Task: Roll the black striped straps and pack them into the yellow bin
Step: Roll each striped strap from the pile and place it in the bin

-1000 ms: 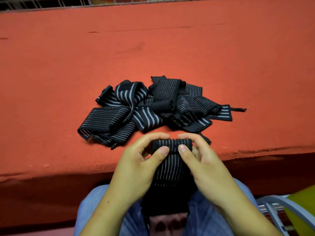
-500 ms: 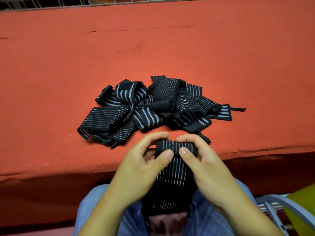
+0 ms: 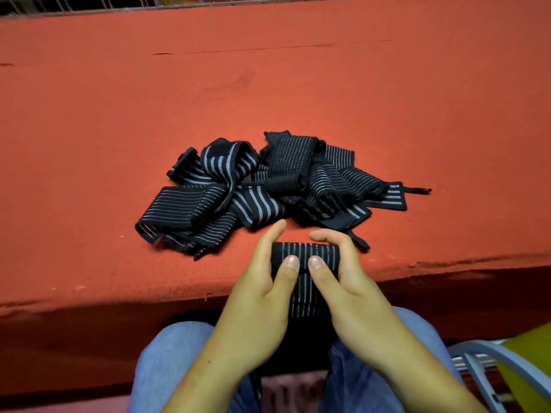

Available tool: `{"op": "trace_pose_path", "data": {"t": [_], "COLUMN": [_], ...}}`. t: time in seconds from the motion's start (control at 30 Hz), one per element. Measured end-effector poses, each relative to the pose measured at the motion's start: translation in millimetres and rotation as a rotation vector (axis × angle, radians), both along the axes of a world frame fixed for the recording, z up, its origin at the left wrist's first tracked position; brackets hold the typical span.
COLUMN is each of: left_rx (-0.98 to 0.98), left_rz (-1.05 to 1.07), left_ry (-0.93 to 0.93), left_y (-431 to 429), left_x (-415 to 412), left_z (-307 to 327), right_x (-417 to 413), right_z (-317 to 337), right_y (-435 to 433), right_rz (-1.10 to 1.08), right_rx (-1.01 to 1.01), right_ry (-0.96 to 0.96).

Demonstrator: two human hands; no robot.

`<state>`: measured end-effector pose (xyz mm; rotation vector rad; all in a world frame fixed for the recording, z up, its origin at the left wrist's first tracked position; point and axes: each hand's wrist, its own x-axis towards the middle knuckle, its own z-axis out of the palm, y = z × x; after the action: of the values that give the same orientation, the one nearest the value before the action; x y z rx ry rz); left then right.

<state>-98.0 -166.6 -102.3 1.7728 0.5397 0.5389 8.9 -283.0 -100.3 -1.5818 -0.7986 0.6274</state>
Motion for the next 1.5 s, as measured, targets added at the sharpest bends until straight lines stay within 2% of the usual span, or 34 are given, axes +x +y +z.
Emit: {"op": "trace_pose_path", "data": {"t": [0.23, 0.43, 0.63, 0.8, 0.93, 1.17, 1.33, 1.5], "left_rx": [0.047, 0.092, 0.120, -0.027, -0.070, -0.150, -0.108, -0.205], "left_rz": [0.032, 0.017, -0.050, -0.077, -0.032, -0.047, -0.063, -0.067], "left_ry": [-0.017, -0.067, -0.016, -0.020, -0.019, -0.038, -0.055, -0.037], "left_y": [-7.1, -1.7, 4.0, 3.9, 6.6, 3.7, 0.5, 1.8], "left_x": [1.7, -2.2, -5.0, -4.8, -3.4, -2.9, -3.4, -3.2], "left_z": [1.6, 7.6, 12.1, 22.1, 21.3, 13.5, 11.8, 7.6], "right_x": [-3.3, 2.6, 4.9, 8.7, 10.6, 11.8, 7.3, 10.6], "right_z": [0.7, 3.8, 2.7, 0.1, -5.0, -9.6, -10.2, -4.6], "right_y": [-0.3, -0.3, 1.2, 0.0, -0.2, -0.6, 0.7, -4.8], "right_rz": [0.048, -0.012, -0.077, -0.056, -0.040, -0.023, -0.046, -0.004], "right_rx": [-0.038, -0.081, 0.025, 0.052, 0.105, 0.070, 0.037, 0.005], "right_ry": [-0.005, 0.123, 0.306, 0.312, 0.352, 0.387, 0.283, 0.202]}}
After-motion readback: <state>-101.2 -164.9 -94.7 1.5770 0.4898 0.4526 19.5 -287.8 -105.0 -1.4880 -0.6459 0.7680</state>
